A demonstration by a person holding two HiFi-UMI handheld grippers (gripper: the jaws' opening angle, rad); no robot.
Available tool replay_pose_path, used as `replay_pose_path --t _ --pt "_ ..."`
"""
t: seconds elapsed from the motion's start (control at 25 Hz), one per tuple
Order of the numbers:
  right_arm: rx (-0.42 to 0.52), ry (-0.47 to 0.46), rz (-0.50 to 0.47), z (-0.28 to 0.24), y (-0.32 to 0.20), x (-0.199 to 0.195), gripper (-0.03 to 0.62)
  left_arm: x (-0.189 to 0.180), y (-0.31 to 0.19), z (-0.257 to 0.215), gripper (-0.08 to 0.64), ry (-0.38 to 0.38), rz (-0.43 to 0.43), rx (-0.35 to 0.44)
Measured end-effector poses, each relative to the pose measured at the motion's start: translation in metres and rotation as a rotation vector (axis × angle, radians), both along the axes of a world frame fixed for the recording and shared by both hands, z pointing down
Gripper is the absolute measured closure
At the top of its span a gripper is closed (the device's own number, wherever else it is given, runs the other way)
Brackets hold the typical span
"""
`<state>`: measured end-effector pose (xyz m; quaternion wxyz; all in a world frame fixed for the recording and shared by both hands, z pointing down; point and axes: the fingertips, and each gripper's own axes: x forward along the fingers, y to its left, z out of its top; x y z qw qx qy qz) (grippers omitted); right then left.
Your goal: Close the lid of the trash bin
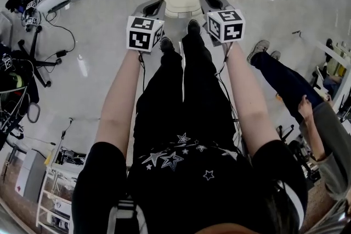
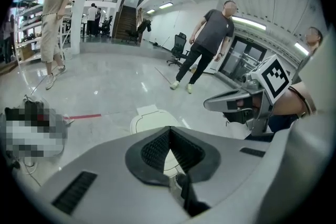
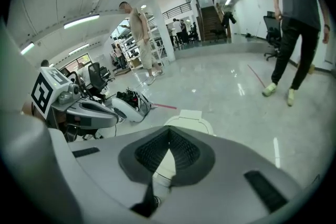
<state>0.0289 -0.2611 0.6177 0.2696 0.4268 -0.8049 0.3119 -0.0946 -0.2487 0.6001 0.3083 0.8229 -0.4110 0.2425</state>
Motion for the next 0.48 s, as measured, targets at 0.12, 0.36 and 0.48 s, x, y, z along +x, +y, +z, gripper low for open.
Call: replay_pose_path --t 0.12,0.36,0.48 --pt "0.034 0.014 0.043 -0.039 0.014 0.012 0.597 -0.006 0.011 -0.027 0.549 0.032 -0.008 0.019" --pt "0.125 0.018 0.120 -0.120 0.045 0.043 0.597 -0.003 0.033 -0.075 0.549 0.090 0.000 0.046" --pt "0.141 0.004 0.157 -0.144 0.065 0.058 0.597 0.003 0.044 -0.102 0.549 0.120 -0.009 0.076"
